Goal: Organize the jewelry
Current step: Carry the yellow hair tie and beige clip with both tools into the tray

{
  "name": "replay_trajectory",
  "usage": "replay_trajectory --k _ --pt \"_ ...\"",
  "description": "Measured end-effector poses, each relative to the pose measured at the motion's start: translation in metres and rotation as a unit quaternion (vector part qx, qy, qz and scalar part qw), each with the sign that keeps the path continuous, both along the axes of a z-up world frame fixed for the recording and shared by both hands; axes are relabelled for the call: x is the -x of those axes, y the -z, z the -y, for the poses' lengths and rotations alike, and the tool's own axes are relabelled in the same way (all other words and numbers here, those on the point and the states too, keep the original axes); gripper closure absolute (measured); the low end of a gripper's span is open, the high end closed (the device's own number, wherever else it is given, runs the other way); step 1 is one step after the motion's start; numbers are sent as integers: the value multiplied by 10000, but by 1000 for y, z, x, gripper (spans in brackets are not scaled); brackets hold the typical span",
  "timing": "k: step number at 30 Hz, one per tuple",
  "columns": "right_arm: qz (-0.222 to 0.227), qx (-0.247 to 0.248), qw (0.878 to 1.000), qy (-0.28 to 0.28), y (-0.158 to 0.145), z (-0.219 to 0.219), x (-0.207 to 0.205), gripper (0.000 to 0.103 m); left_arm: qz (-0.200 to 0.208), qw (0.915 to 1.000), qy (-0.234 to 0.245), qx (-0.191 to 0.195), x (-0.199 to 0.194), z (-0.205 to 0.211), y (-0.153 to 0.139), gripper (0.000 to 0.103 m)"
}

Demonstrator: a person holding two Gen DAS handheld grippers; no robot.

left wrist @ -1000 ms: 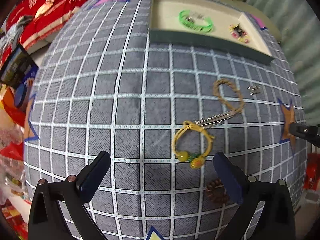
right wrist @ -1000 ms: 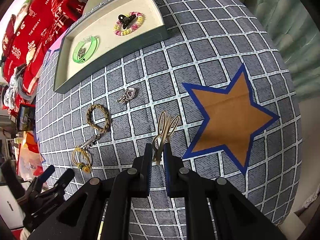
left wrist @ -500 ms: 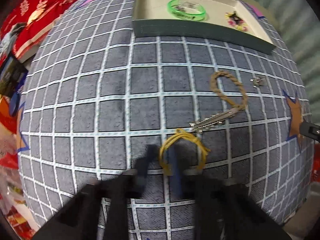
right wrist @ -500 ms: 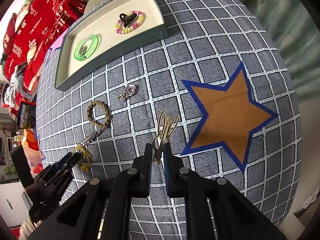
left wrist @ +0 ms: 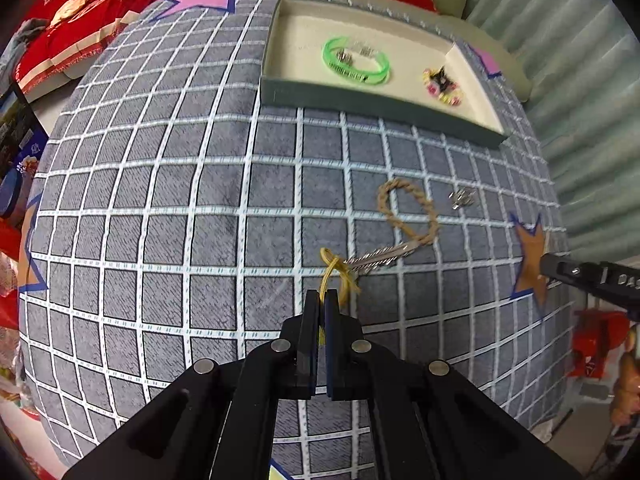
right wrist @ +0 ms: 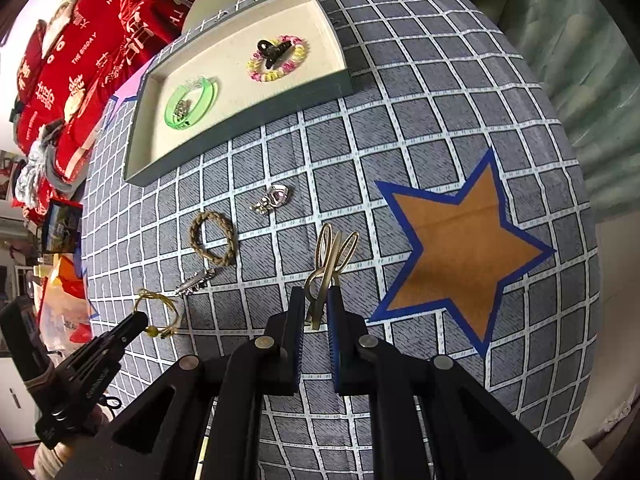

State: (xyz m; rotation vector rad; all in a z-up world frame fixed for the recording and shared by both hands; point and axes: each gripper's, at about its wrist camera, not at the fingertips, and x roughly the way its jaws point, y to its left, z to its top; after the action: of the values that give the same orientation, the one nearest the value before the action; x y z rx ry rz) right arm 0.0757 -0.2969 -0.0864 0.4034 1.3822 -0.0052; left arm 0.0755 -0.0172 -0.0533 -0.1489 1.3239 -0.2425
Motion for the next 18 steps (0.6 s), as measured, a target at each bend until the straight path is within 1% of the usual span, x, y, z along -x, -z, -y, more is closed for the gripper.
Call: replay_trajectory --k 6,9,10,18 --pt "119 -14 9999 -58 -10 0 -9 92 248 9996 20 127 -9 3 -23 91" --pt "195 -9 9998 -89 -16 1 -17 92 381 9991 49 173 -19 7 -34 91" --pt "224 -9 9997 -98 -18 1 -20 92 420 9989 50 184 -23 15 -34 91" --pt "461 39 9987 -233 -34 5 -50 92 715 9970 110 291 -57 33 -55 91"
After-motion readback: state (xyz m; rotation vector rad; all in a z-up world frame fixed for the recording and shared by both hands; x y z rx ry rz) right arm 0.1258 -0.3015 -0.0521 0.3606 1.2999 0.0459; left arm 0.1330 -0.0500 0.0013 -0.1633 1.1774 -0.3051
